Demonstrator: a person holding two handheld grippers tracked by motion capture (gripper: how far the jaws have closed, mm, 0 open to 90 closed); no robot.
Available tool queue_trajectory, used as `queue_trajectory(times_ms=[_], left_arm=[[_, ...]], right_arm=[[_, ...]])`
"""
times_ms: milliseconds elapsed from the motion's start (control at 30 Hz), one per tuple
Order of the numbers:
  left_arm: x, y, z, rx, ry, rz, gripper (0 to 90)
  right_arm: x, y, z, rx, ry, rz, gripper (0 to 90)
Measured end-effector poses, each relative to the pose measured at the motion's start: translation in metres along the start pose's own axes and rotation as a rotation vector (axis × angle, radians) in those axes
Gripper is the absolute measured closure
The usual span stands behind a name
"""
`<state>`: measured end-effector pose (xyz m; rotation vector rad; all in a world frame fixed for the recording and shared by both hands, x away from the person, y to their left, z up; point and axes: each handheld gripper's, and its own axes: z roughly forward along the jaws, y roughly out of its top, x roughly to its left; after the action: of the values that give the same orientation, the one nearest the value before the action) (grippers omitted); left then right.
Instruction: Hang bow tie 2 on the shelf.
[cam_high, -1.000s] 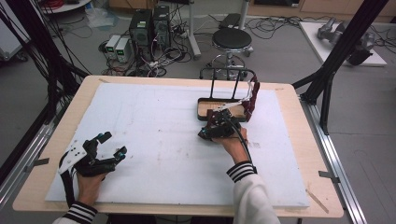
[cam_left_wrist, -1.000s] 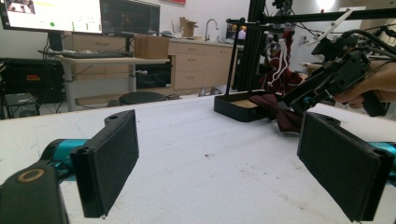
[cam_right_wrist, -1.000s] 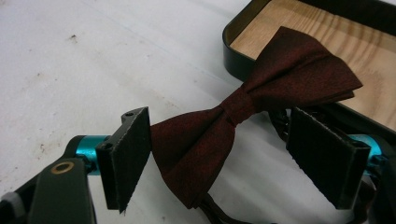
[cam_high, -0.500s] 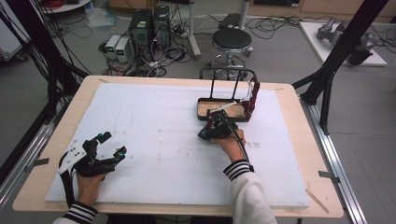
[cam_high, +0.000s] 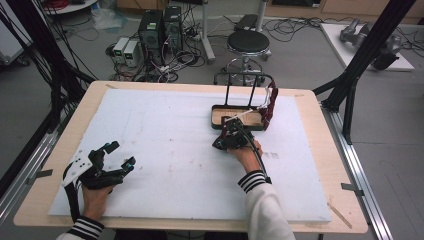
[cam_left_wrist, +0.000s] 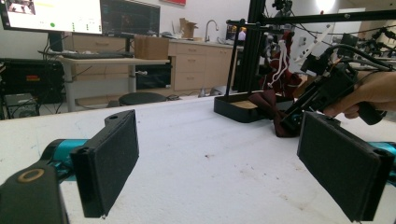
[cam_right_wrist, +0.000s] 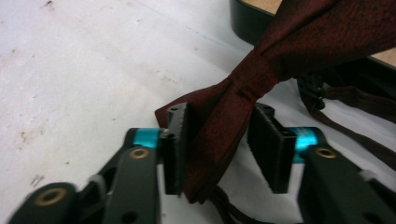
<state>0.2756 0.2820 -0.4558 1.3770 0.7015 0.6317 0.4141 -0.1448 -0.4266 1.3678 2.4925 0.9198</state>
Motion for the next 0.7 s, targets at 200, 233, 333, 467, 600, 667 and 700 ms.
queue_trajectory(times_ms=[200, 233, 333, 467, 600, 667, 700], left_arm=[[0.0000, 0.0000, 0.0000, 0.000, 0.000, 0.001, 13.1], [-0.0001, -0.0001, 0.0001, -0.001, 0.001, 0.001, 13.1], [-0.0001, -0.0001, 0.0001, -0.001, 0.001, 0.001, 13.1], [-0.0001, -0.0001, 0.0001, -0.001, 0.001, 0.001, 13.1], [-0.0003, -0.0001, 0.0002, -0.001, 0.001, 0.000, 13.1], [-0.0002, -0.0001, 0.0002, -0.001, 0.001, 0.001, 13.2], [-0.0003, -0.0001, 0.0002, -0.001, 0.001, 0.001, 13.2]], right_arm=[[-0.0007, -0.0004, -0.0007, 0.005, 0.019, 0.004, 78.0], [0.0001, -0.0002, -0.0010, 0.008, 0.020, 0.000, 80.0], [-0.0001, 0.0003, -0.0006, -0.008, 0.021, -0.056, 81.1], [0.0018, 0.0008, -0.0031, -0.004, 0.019, -0.089, 82.1], [0.0016, 0.0008, -0.0048, -0.008, 0.020, -0.106, 82.1], [0.0016, 0.0010, -0.0058, -0.012, 0.020, -0.114, 82.0], [0.0023, 0.0011, -0.0067, -0.014, 0.020, -0.115, 82.1]])
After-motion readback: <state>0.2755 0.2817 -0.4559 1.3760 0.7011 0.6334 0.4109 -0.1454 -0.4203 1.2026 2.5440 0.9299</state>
